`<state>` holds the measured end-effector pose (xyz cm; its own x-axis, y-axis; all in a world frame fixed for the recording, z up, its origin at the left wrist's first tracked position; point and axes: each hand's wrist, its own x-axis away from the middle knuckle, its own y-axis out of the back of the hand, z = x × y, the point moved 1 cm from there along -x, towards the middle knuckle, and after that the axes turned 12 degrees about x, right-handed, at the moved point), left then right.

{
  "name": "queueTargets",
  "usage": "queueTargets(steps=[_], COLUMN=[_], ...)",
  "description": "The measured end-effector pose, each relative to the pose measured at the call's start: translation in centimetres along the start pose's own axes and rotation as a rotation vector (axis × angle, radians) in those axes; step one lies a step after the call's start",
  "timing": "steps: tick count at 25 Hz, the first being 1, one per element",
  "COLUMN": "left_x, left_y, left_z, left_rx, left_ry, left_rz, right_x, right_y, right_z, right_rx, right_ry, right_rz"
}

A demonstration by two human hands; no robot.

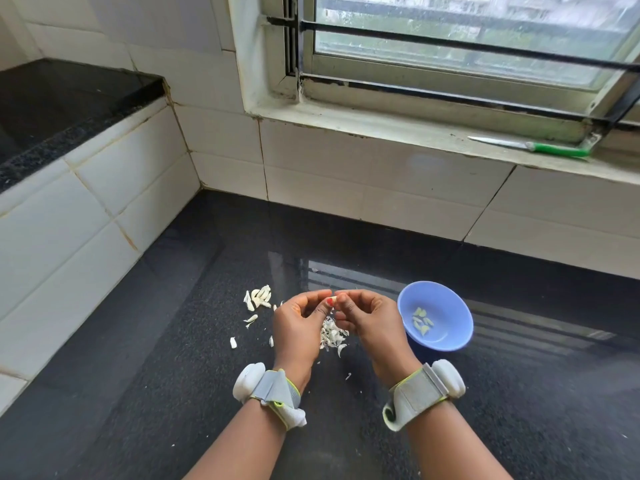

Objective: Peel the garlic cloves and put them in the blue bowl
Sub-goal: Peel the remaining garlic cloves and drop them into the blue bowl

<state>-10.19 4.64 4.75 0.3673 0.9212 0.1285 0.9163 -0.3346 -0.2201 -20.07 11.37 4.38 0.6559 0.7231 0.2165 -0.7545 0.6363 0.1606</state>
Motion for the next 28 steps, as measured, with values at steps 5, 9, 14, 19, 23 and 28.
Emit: queueTargets(steps=[5, 9, 14, 19, 23, 28], left_x=[0.0, 0.0, -0.1, -0.1, 0.1, -0.2], left_y=[0.2, -0.5, -0.7, -0.8, -0.7, -0.6], left_z=[-0.5, -1.9, -3.0, -3.4, -3.4, -2.5], left_rx=[-0.242, -0.019, 0.163, 0.279, 0.333, 0.071], left_ry=[-0.02, 0.257, 0.533, 0.687, 0.718, 0.382], left_rz=[0.086, 0.146, 0.178, 0.185, 0.185, 0.111], right_x=[-0.5, -0.5, -0.5, -0.5, -0.2, 0.1], right_y=[-0.1, 0.1, 0.6, 0.6, 0.4, 0.4], right_z=[-0.6, -0.1, 0.3, 0.1, 0.2, 0.2], right_rx=[0.266, 0.253, 0.209, 0.236, 0.214, 0.308], right_ry=[0.091, 0.178, 0.269, 0.334, 0.348, 0.312], right_rz=[-0.099, -0.093, -0.035, -0.066, -0.043, -0.063])
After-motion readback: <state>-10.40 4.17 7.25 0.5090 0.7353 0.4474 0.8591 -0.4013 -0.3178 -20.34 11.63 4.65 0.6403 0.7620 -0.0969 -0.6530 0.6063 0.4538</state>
